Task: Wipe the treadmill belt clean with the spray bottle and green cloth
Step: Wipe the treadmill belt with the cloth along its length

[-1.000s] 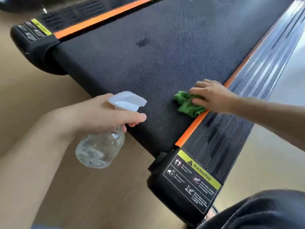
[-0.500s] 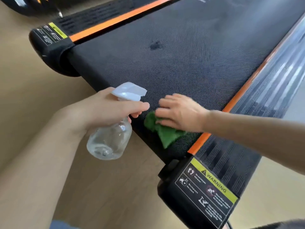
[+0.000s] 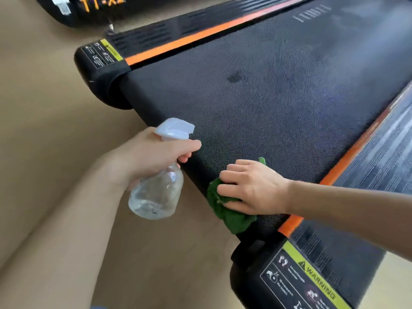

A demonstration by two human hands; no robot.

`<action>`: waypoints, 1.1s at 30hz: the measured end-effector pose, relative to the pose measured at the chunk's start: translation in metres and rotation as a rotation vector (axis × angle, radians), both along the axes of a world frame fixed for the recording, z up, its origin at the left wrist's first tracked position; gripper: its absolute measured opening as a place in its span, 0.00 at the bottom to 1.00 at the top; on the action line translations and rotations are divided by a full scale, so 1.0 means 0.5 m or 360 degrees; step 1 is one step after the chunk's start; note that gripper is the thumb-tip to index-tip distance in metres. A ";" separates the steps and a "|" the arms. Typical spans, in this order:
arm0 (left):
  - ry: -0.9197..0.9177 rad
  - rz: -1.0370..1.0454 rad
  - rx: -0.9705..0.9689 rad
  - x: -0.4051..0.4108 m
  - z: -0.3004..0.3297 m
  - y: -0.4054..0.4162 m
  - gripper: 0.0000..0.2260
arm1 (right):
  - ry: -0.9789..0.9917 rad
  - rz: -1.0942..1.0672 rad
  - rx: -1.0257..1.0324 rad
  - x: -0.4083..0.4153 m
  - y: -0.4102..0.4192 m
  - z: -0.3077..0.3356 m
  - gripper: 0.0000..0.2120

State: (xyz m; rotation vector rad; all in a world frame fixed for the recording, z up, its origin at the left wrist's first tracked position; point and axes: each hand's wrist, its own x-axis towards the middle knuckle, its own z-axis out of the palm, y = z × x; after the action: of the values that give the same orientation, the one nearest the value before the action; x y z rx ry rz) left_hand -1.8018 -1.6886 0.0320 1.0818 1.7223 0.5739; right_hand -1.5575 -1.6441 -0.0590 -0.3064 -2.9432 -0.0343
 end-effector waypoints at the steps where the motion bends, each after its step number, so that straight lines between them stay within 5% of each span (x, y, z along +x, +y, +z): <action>1: 0.0021 0.0053 0.0004 -0.008 -0.005 0.006 0.17 | 0.0012 0.0031 0.0055 -0.035 0.030 -0.005 0.10; 8: -0.0017 0.0361 -0.0034 -0.057 -0.032 0.029 0.15 | 0.0414 -0.0769 0.0040 -0.288 0.166 -0.030 0.14; 19: 0.0005 0.0417 -0.0056 -0.081 -0.038 0.022 0.19 | -0.0051 0.0040 0.0011 -0.116 0.050 -0.014 0.11; 27: 0.0064 0.0523 0.0017 -0.075 -0.027 0.027 0.17 | 0.0282 -0.0606 0.0058 -0.337 0.176 -0.023 0.13; 33: 0.0100 0.0528 -0.0014 -0.065 -0.007 0.012 0.20 | 0.0022 -0.0272 -0.0109 -0.116 0.020 -0.011 0.11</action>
State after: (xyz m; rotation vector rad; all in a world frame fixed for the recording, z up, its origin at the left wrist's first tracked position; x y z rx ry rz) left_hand -1.8342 -1.6825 0.0284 0.8188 1.9738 0.7433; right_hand -1.6156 -1.6341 -0.0646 -0.5651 -2.9002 0.0451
